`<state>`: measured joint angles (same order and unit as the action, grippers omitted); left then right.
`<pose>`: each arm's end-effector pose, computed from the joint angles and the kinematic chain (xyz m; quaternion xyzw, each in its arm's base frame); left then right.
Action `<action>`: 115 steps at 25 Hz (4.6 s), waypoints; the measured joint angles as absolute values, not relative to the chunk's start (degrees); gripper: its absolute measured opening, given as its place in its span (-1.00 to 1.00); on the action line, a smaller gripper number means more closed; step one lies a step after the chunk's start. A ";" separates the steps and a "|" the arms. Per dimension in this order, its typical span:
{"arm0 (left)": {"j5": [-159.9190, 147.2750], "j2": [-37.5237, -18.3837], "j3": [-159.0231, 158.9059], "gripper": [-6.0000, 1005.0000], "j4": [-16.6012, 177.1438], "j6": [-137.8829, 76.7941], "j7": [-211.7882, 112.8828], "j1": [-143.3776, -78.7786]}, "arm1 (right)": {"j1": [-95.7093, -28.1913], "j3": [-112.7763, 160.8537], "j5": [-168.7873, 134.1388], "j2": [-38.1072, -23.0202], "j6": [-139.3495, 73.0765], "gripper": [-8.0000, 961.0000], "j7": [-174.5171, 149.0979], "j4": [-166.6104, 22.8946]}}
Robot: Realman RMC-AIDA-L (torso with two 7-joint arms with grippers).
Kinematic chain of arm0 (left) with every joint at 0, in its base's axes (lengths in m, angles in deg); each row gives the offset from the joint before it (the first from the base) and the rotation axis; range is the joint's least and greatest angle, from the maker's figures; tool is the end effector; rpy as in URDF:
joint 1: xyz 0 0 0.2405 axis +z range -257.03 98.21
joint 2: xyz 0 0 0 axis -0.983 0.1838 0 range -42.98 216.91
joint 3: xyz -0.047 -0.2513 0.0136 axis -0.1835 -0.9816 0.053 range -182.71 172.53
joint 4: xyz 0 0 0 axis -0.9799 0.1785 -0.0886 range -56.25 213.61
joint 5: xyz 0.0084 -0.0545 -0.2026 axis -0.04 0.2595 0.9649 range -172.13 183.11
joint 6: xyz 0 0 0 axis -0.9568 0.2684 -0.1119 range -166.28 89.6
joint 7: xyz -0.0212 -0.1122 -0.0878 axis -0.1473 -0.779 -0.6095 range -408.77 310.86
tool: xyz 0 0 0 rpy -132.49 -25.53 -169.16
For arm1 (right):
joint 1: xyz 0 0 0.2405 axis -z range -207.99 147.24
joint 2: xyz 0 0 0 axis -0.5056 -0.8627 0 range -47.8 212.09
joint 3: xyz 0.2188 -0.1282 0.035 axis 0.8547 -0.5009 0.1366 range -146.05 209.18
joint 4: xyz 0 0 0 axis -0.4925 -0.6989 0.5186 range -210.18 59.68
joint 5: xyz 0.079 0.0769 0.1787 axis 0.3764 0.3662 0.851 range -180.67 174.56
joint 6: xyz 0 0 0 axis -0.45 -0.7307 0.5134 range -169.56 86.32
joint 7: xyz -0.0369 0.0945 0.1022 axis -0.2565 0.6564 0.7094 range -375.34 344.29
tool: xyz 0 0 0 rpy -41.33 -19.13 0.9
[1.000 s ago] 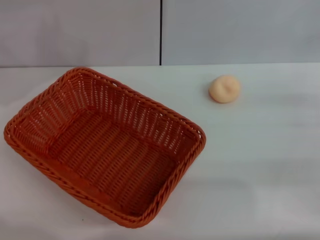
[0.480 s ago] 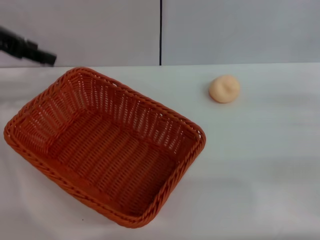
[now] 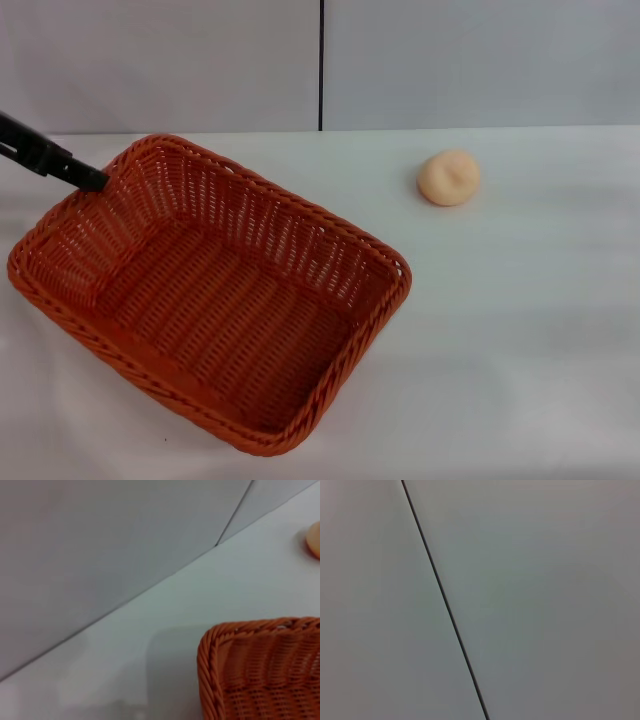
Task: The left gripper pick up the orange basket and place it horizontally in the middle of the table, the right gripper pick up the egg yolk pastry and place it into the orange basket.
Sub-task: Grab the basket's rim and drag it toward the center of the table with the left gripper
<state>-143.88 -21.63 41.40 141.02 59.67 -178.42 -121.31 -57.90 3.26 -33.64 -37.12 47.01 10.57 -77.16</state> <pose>-0.2378 0.3891 0.1188 -0.8925 -0.3953 0.1025 0.1917 0.3404 0.3126 0.0685 -0.4800 0.2401 0.4828 0.6920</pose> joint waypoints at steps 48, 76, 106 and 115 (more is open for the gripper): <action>-150.50 -24.72 41.52 -0.66 140.64 57.50 -189.59 -122.80 | -57.93 3.87 -33.64 -36.94 44.35 0.39 11.63 -76.20; -150.27 -30.72 31.12 -0.58 153.07 68.90 -203.76 -116.28 | -57.63 3.97 -33.64 -36.50 38.00 0.39 11.56 -71.40; -135.70 -30.72 37.88 -0.11 153.98 69.24 -207.81 -106.69 | -59.78 3.81 -33.64 -36.24 33.52 0.39 11.55 -69.70; -137.29 -27.50 36.53 0.52 154.82 66.91 -206.21 -106.33 | -59.15 0.82 -35.10 -36.20 33.51 0.39 16.65 -67.28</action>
